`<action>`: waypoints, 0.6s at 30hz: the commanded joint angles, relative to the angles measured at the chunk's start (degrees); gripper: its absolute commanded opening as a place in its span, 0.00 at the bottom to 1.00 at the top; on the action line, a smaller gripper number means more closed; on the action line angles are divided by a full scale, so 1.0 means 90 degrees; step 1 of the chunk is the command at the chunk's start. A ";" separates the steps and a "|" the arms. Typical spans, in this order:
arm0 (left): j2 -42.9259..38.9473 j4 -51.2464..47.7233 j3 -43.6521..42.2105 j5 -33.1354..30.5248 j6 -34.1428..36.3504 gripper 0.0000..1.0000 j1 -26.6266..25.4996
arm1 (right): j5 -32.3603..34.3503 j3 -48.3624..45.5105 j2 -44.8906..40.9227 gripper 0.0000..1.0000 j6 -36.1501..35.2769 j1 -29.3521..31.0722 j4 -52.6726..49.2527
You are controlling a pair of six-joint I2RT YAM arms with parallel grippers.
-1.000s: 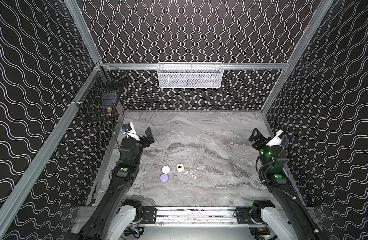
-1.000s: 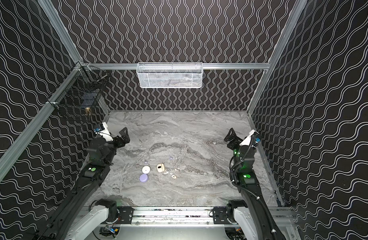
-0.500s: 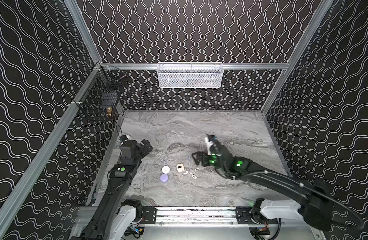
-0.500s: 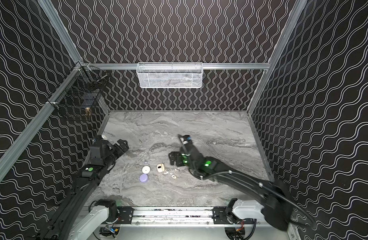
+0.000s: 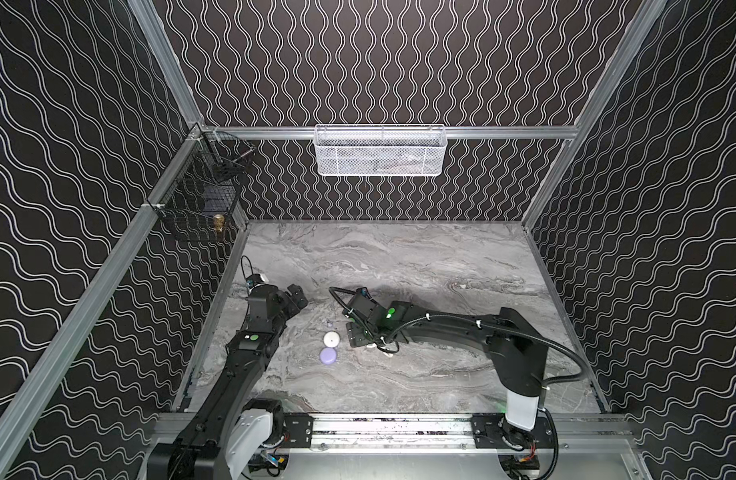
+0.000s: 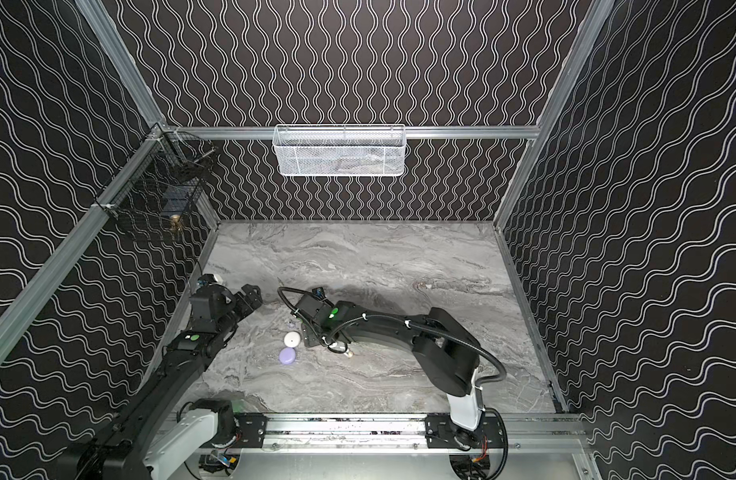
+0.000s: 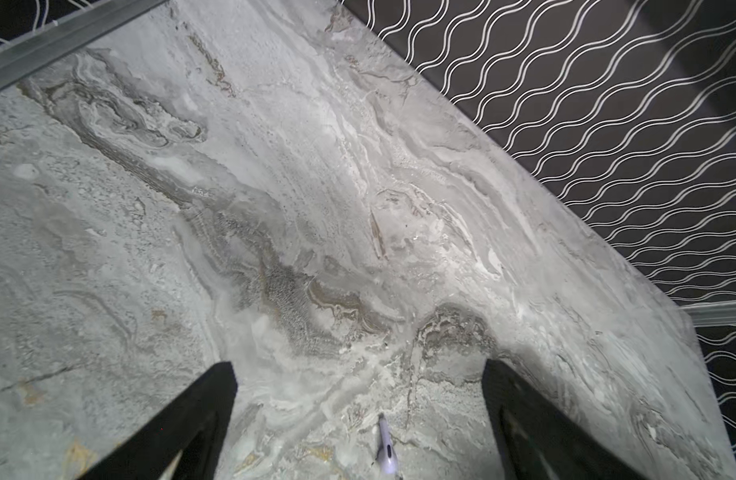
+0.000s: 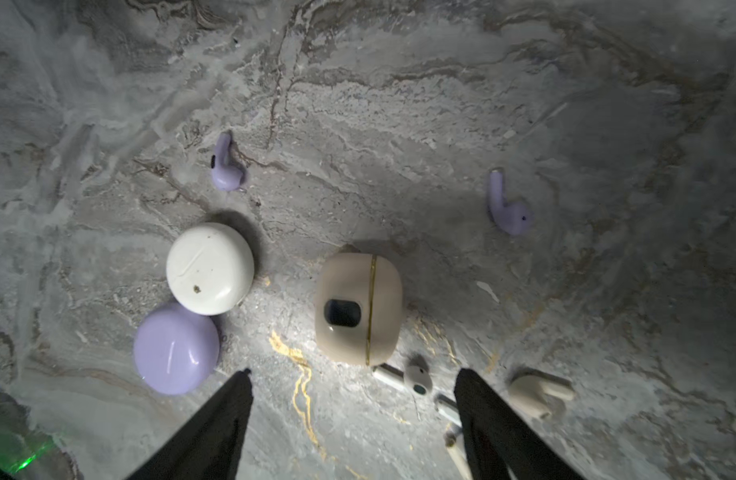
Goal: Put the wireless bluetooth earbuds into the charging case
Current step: 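Reach the right gripper over the cream charging case and grasp it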
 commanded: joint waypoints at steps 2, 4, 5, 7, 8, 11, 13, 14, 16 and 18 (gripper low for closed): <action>0.0133 0.0048 0.0141 -0.0004 0.0068 0.94 0.0036 | 0.0035 0.0305 0.0349 0.80 0.0018 0.0021 -0.0554; 0.0108 0.0037 0.0117 -0.0068 0.0017 0.95 0.0036 | 0.0091 0.0509 0.0538 0.79 -0.0012 0.0021 -0.0716; 0.0080 0.0071 0.0103 -0.0022 0.0008 0.95 0.0045 | 0.0121 0.0600 0.0651 0.79 -0.0049 0.0018 -0.0771; 0.0019 0.0084 0.0092 0.0001 0.0033 0.94 0.0045 | 0.0165 0.0755 0.0862 0.78 -0.0096 0.0014 -0.0883; -0.0019 0.0051 0.0083 -0.0043 0.0033 0.95 0.0045 | 0.0205 0.0865 0.0983 0.77 -0.0114 0.0021 -0.0976; -0.0096 0.0047 0.0057 -0.0115 0.0005 0.96 0.0045 | 0.0216 0.1110 0.1236 0.75 -0.0148 0.0022 -0.1106; -0.0130 0.0044 0.0074 -0.0076 0.0036 0.94 0.0045 | 0.0145 0.1235 0.1408 0.71 -0.0191 0.0021 -0.1179; -0.0167 0.0012 0.0075 -0.0107 0.0041 0.94 0.0045 | 0.0210 0.1304 0.1469 0.70 -0.0172 0.0021 -0.1273; -0.0227 -0.0016 0.0037 -0.0183 0.0022 0.95 0.0045 | 0.0316 0.1342 0.1511 0.66 -0.0121 0.0021 -0.1368; -0.0285 -0.0016 0.0024 -0.0185 0.0026 0.95 0.0045 | 0.0321 0.1289 0.1455 0.62 -0.0093 0.0014 -0.1358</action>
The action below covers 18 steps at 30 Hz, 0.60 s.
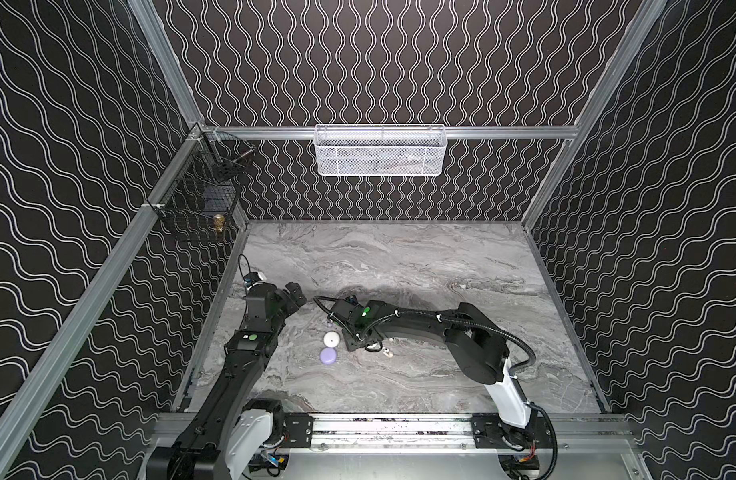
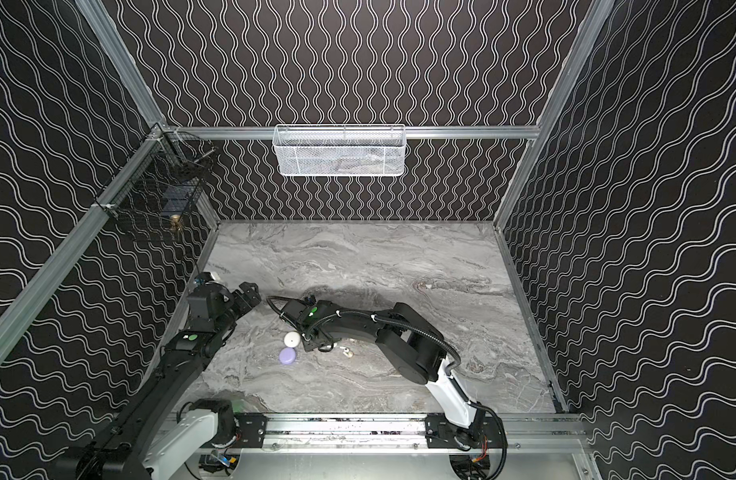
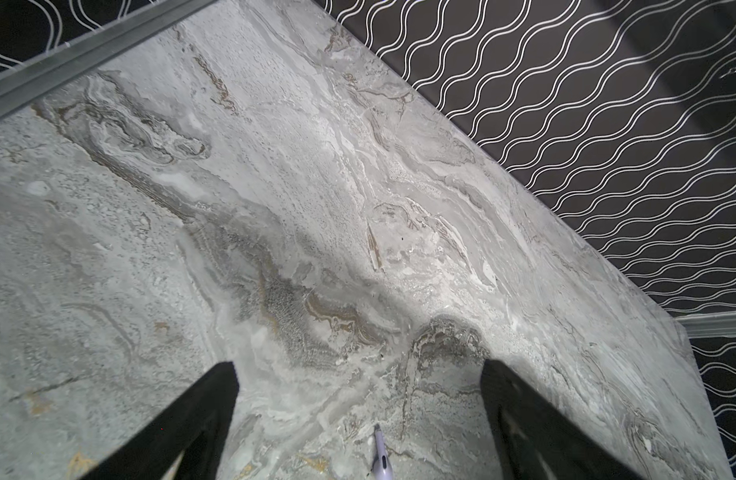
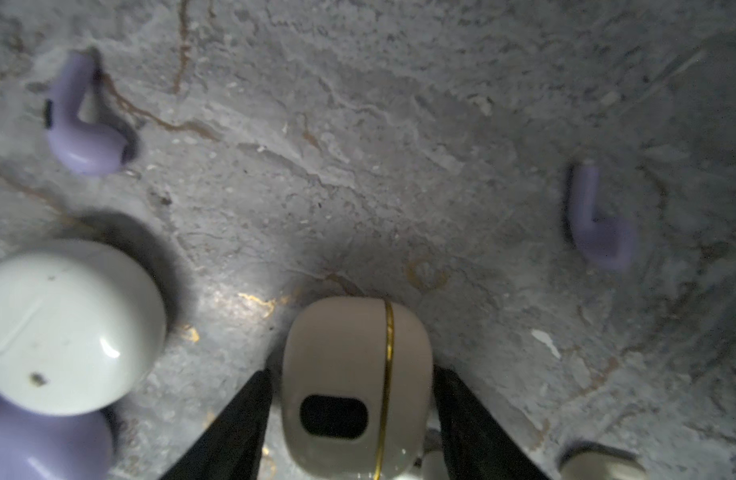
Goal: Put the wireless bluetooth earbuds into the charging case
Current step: 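Reach the right gripper over the cream charging case and grasp it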
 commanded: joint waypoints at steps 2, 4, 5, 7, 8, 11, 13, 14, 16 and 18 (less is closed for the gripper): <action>-0.0107 0.0008 -0.0023 -0.0060 0.0042 0.95 0.0014 | 0.0127 -0.0094 -0.0139 0.61 0.0095 0.0011 -0.0221; -0.0141 -0.0013 -0.0025 -0.0085 0.0044 0.95 0.0014 | 0.0082 -0.0277 -0.0247 0.61 0.0076 0.0013 -0.0055; -0.0160 -0.0046 -0.0015 -0.0108 0.0043 0.95 0.0019 | 0.0058 -0.0357 -0.0279 0.61 0.0073 0.0013 0.0022; -0.0171 -0.0061 -0.0015 -0.0122 0.0052 0.95 0.0014 | 0.0054 -0.0404 -0.0278 0.62 0.0051 0.0007 0.0075; -0.0171 -0.0049 -0.0015 -0.0108 0.0056 0.95 0.0014 | 0.0045 -0.0381 -0.0249 0.62 0.0017 0.0011 0.0073; -0.0171 -0.0058 -0.0008 -0.0114 0.0052 0.95 0.0014 | 0.0056 -0.0303 -0.0135 0.62 -0.0007 0.0003 0.0030; -0.0160 -0.0058 -0.0006 -0.0123 0.0058 0.95 0.0014 | 0.0029 -0.0292 -0.0094 0.63 -0.0039 0.0005 0.0063; -0.0170 -0.0058 0.0000 -0.0112 0.0057 0.95 0.0014 | 0.0003 -0.0294 -0.0075 0.63 -0.0069 0.0006 0.0084; -0.0179 -0.0058 -0.0005 -0.0107 0.0055 0.95 0.0014 | 0.0039 -0.0290 -0.0037 0.63 -0.0082 0.0004 0.0100; -0.0180 -0.0049 -0.0005 -0.0094 0.0057 0.95 0.0014 | 0.0108 -0.0287 -0.0013 0.63 -0.0095 -0.0007 0.0095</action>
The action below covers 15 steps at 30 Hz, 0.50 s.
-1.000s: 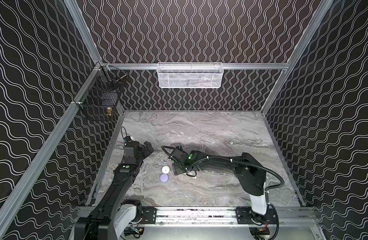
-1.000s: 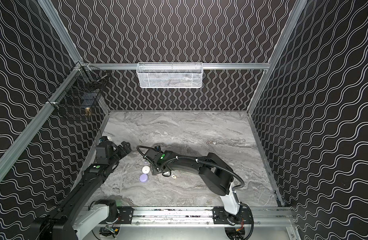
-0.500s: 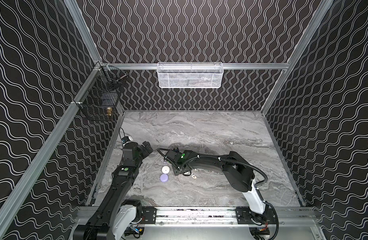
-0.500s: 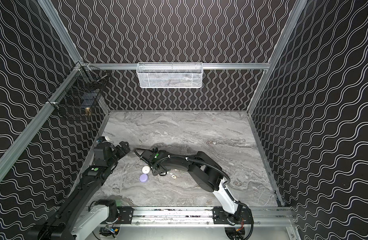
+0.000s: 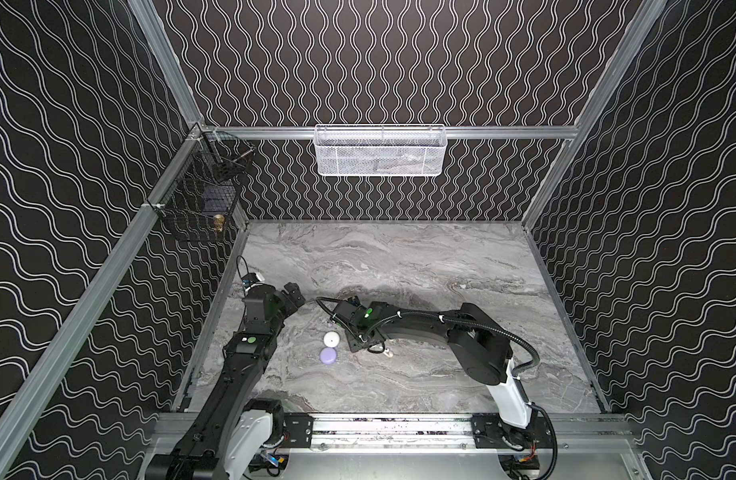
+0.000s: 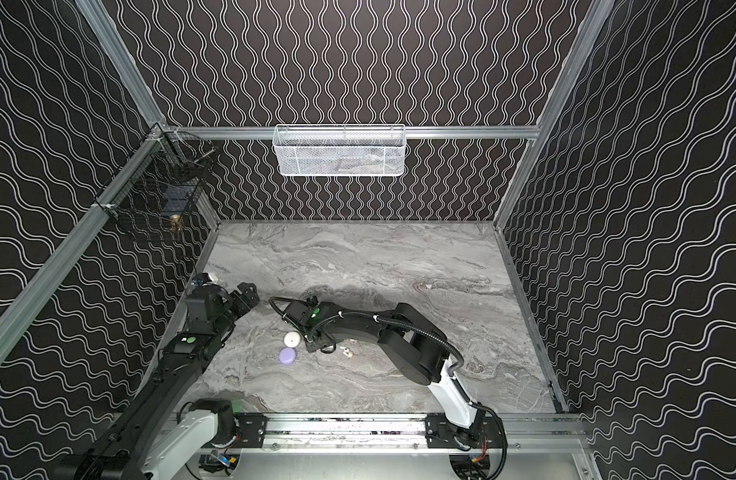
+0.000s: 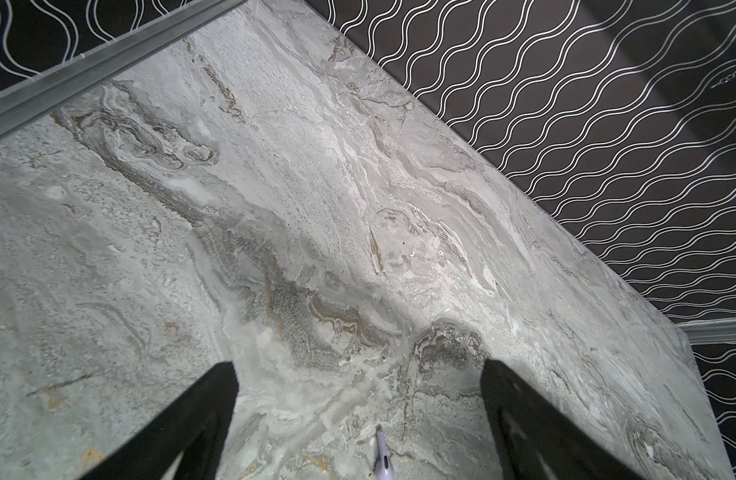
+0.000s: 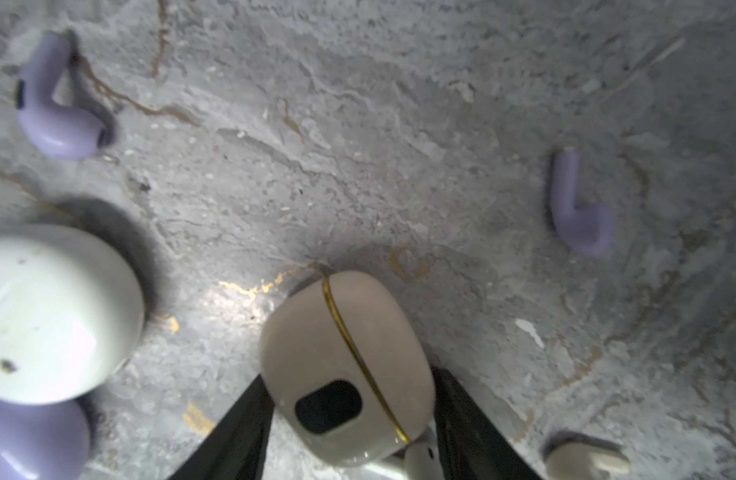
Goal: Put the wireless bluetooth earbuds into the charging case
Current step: 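Reach the right gripper over the cream charging case and grasp it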
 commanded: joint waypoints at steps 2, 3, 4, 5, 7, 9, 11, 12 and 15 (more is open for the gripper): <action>-0.0029 -0.0002 0.0012 -0.0046 0.0055 0.95 0.0014 | 0.0106 0.0000 0.0141 0.63 -0.0073 -0.0025 -0.0113; -0.0034 -0.0002 0.0011 -0.0046 0.0059 0.95 0.0014 | 0.0123 0.0000 0.0149 0.62 -0.0082 -0.0039 -0.0130; -0.0049 -0.0003 0.0012 -0.0040 0.0057 0.95 0.0014 | 0.0132 0.0004 0.0152 0.61 -0.0090 -0.0035 -0.0150; -0.0046 0.0015 -0.0001 -0.0036 0.0054 0.95 0.0014 | 0.0146 -0.0005 0.0147 0.59 -0.0086 -0.0044 -0.0153; -0.0053 0.0023 -0.0003 -0.0027 0.0054 0.95 0.0014 | 0.0156 -0.0042 0.0132 0.56 -0.0098 -0.0045 -0.0129; -0.0054 0.0032 -0.0003 -0.0017 0.0055 0.95 0.0014 | 0.0167 -0.0080 0.0106 0.51 -0.0102 -0.0045 -0.0123; -0.0045 0.0037 -0.0003 0.0000 0.0054 0.96 0.0014 | 0.0199 -0.0106 0.0105 0.50 -0.0110 -0.0048 -0.0117; -0.0036 0.0039 -0.0003 0.0009 0.0054 0.96 0.0014 | 0.0226 -0.0113 0.0110 0.50 -0.0107 -0.0053 -0.0140; -0.0054 0.0044 -0.0008 0.0012 0.0054 0.96 0.0014 | 0.0345 -0.0122 0.0151 0.57 -0.0091 -0.0084 -0.0217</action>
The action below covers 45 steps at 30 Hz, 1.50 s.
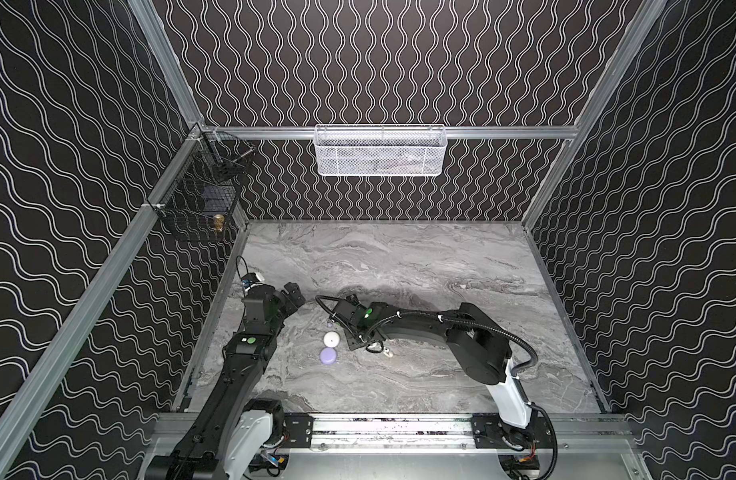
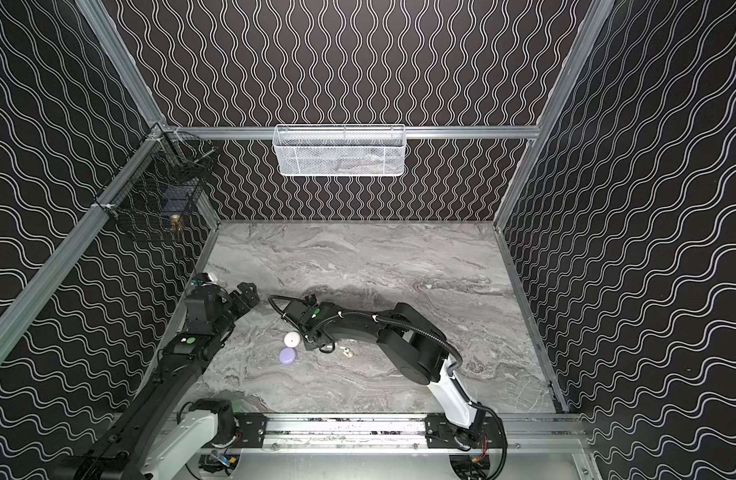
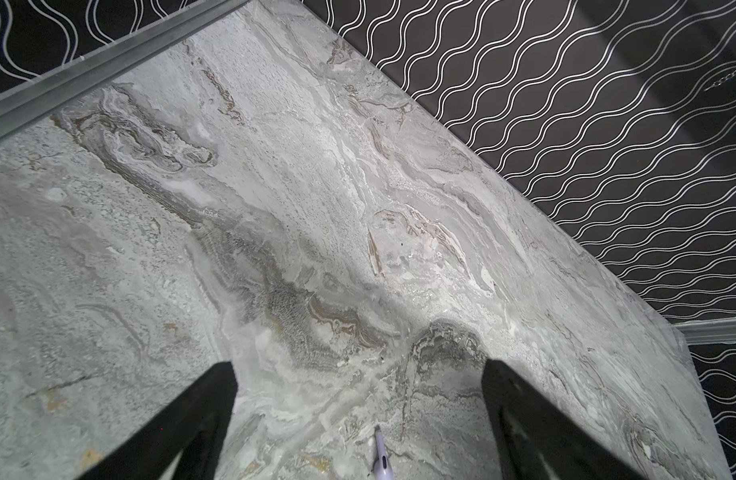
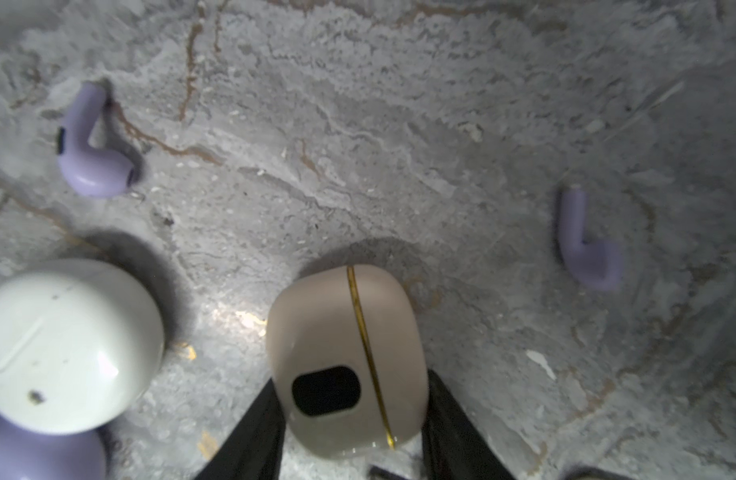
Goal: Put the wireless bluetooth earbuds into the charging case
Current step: 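Reach the right gripper over the cream charging case and grasp it, then lift the cream case with the right gripper toward the left gripper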
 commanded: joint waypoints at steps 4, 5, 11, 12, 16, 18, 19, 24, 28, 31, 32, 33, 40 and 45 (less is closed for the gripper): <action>-0.0023 0.0062 -0.0022 0.0026 0.0054 0.96 0.0011 | 0.0264 -0.0185 0.0094 0.62 -0.0047 -0.0091 -0.0441; -0.0028 0.0064 -0.0022 0.0030 0.0054 0.96 0.0014 | 0.0261 -0.0211 0.0093 0.63 -0.0044 -0.0107 -0.0417; -0.0037 0.0069 -0.0032 0.0028 0.0057 0.97 0.0014 | 0.0213 -0.0179 0.0190 0.59 -0.0117 -0.0140 -0.0395; -0.0043 0.0078 -0.0038 0.0032 0.0062 0.97 0.0014 | 0.0211 -0.0166 0.0202 0.57 -0.0117 -0.0145 -0.0399; -0.0068 0.0080 -0.0043 0.0037 0.0071 0.97 0.0014 | 0.0152 -0.0173 0.0203 0.50 -0.0119 -0.0143 -0.0364; -0.0080 0.0083 -0.0049 0.0039 0.0065 0.97 0.0014 | 0.0138 -0.0206 0.0186 0.49 -0.0106 -0.0141 -0.0333; -0.0084 0.0081 -0.0053 0.0037 0.0065 0.97 0.0014 | 0.0121 -0.0226 0.0179 0.48 -0.0104 -0.0143 -0.0319; -0.0112 0.0071 -0.0079 0.0028 0.0083 0.98 0.0014 | 0.0100 -0.0261 0.0175 0.54 -0.0089 -0.0142 -0.0296; -0.0106 0.0091 -0.0072 0.0056 0.0078 0.98 0.0014 | 0.0081 -0.0175 0.0222 0.62 -0.0088 -0.0148 -0.0297; -0.0116 0.0072 -0.0067 0.0047 0.0089 0.98 0.0014 | 0.0072 -0.0090 0.0290 0.62 -0.0088 -0.0141 -0.0315; -0.0119 0.0067 -0.0066 0.0047 0.0093 0.98 0.0014 | 0.0066 -0.0061 0.0302 0.62 -0.0080 -0.0140 -0.0327; -0.0137 0.0064 -0.0071 0.0043 0.0088 0.98 0.0014 | 0.0055 -0.0058 0.0321 0.62 -0.0088 -0.0140 -0.0322; -0.0185 0.0064 -0.0089 0.0027 0.0080 0.98 0.0014 | 0.0088 -0.0164 0.0218 0.49 -0.0024 -0.0140 -0.0338; -0.0160 0.0066 -0.0074 0.0085 0.0083 0.98 0.0014 | 0.0159 -0.0382 0.0032 0.36 -0.0039 -0.0141 -0.0184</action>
